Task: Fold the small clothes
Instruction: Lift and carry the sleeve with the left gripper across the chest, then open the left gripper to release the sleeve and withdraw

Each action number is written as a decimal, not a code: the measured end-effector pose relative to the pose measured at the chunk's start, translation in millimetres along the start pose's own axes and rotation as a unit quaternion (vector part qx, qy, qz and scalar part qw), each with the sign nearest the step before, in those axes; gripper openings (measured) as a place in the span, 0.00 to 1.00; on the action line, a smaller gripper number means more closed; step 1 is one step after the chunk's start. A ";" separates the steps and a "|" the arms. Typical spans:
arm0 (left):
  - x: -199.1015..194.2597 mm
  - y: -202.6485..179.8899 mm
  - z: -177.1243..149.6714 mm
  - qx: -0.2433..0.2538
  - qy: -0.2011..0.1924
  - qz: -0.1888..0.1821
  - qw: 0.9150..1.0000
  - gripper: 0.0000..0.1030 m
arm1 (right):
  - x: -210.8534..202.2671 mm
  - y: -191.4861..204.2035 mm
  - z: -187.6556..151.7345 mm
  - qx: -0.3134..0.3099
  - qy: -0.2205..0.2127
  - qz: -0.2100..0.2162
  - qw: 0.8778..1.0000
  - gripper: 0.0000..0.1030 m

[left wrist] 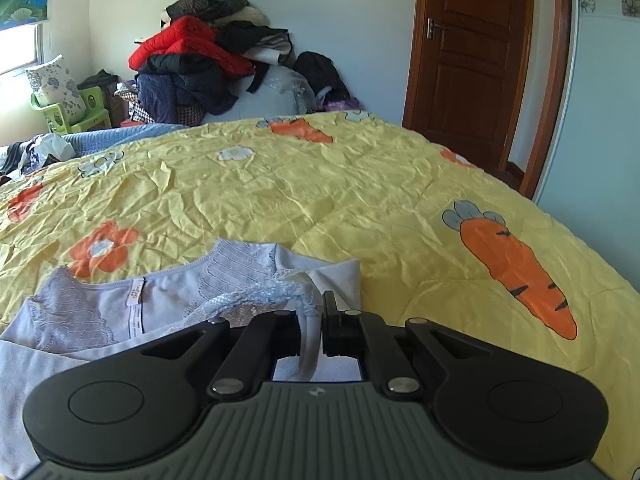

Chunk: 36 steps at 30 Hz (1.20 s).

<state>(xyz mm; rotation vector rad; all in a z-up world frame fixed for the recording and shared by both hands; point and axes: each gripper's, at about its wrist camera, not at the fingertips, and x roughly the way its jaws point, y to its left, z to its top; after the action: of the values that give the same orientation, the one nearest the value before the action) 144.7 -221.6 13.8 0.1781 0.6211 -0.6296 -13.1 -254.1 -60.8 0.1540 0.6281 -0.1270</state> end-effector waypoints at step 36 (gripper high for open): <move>-7.7 -5.1 35.7 -0.061 0.002 -0.115 0.991 0.81 | 6.9 2.4 1.4 -0.006 0.007 0.000 1.000 0.98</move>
<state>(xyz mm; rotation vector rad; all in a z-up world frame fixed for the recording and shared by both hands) 154.1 -234.0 47.3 -0.0071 0.6875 -0.8114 -6.4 -252.5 -63.5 0.1437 0.6435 -0.1214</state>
